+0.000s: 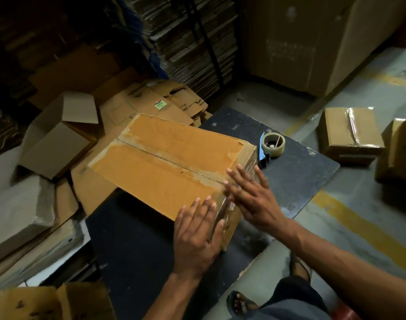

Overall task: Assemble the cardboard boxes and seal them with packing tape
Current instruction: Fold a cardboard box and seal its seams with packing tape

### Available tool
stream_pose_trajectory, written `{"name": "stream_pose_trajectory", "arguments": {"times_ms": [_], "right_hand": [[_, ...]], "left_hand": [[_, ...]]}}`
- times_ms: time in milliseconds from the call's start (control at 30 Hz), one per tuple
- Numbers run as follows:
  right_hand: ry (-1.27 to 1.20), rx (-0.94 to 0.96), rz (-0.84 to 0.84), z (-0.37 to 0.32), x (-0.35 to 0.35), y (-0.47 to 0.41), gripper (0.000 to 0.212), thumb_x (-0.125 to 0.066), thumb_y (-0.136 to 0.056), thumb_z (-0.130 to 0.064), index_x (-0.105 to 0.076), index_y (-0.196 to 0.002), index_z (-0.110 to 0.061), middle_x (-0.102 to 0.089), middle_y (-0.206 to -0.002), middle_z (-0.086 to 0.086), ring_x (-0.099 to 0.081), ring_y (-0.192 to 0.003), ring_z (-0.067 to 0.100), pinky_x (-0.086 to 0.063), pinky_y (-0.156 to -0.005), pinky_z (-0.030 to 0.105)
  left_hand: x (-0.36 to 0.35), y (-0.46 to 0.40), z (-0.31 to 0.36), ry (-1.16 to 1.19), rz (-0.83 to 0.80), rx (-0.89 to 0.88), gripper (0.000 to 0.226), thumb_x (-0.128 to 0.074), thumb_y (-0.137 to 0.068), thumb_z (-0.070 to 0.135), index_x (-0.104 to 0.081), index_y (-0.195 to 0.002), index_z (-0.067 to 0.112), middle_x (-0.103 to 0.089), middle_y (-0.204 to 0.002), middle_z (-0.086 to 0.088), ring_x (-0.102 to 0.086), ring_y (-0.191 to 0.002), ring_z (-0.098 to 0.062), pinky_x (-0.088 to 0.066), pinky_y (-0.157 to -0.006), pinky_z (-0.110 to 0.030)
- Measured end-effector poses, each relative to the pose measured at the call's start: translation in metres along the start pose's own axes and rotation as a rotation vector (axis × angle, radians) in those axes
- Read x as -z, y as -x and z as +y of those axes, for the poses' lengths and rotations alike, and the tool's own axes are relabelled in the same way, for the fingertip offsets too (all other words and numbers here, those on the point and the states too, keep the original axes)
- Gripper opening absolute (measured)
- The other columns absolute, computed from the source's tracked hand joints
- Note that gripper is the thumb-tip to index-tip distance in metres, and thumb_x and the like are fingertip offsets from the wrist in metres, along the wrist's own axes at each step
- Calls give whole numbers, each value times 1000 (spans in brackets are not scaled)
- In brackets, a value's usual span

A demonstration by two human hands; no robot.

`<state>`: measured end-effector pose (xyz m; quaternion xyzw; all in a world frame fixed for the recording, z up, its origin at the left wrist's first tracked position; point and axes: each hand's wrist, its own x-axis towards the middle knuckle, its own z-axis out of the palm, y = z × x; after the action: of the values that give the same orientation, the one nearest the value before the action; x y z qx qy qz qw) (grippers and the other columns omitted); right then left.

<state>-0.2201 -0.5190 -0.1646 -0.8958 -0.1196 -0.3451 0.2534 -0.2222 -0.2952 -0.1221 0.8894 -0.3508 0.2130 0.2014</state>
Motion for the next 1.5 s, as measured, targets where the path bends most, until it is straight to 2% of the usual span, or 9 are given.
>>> {"name": "stream_pose_trajectory", "arguments": {"times_ms": [200,367,600,800,900,1033,1167,1333,1500], "right_hand": [[41,196,-168,56,21,-35,34,-57,-105,-37,-69,-134,-24,-56,-149,0,-32,-153,31,-22,-118,70],[3,270,-212,52,18,-46,26,-68,-100,-32,-76,-122,-22,-66,-138,-6,-37,-151,28,-32,-112,68],[-30,422,-260,45,11,-53,28,-66,-102,-36,-71,-130,-34,-66,-137,-5,-47,-143,30,-38,-108,58],[-150,397,-272,38,6,-59,19,-74,-93,-26,-77,-111,-30,-70,-121,-8,-56,-128,31,-43,-96,56],[-174,423,-373,45,12,-70,20,-68,-98,-37,-75,-117,-32,-66,-131,-6,-53,-131,30,-41,-101,52],[-48,368,-523,88,25,-97,48,-60,-97,-60,-63,-139,-38,-49,-156,0,-40,-148,30,-33,-118,55],[-84,294,-616,83,20,-100,41,-60,-101,-52,-64,-139,-37,-44,-160,-2,-65,-123,23,-61,-87,39],[-27,208,-575,-8,-11,-67,46,-46,-98,-45,-66,-136,-28,-57,-148,4,-72,-109,29,-60,-82,35],[-73,337,-803,-118,-10,-50,42,-71,-83,-37,-64,-125,-34,-67,-133,-11,-73,-83,24,-55,-55,31]], "left_hand": [[-18,-27,14,-156,-206,77,46,-38,-106,37,-61,-143,22,-58,-147,5,-55,-138,-28,-44,-112,-57],[-16,-14,-1,-183,-216,54,46,-43,-104,31,-57,-148,24,-56,-149,7,-52,-141,-27,-44,-110,-60],[14,-11,-21,-220,-253,75,48,-54,-100,41,-57,-146,25,-46,-159,6,-35,-153,-24,-32,-119,-57],[-2,-22,-1,-243,-231,200,44,-43,-103,44,-69,-135,29,-66,-137,13,-53,-140,-22,-32,-116,-51],[-6,-21,6,-288,-199,242,42,-44,-102,40,-69,-135,29,-66,-137,13,-54,-140,-23,-27,-114,-50],[1,-14,-5,-240,-226,244,42,-42,-105,44,-64,-139,31,-62,-142,15,-49,-143,-22,-26,-117,-52],[32,-5,-46,-72,-338,345,43,-44,-103,56,-62,-139,41,-53,-145,25,-31,-154,-18,-21,-123,-51],[79,8,-67,-133,-362,573,38,-82,-86,34,-74,-123,39,-68,-132,20,-58,-135,-15,-38,-114,-45],[107,1,-50,-66,-152,763,44,-68,-86,49,-77,-121,23,-76,-119,6,-72,-108,-13,-54,-98,-30]]}}
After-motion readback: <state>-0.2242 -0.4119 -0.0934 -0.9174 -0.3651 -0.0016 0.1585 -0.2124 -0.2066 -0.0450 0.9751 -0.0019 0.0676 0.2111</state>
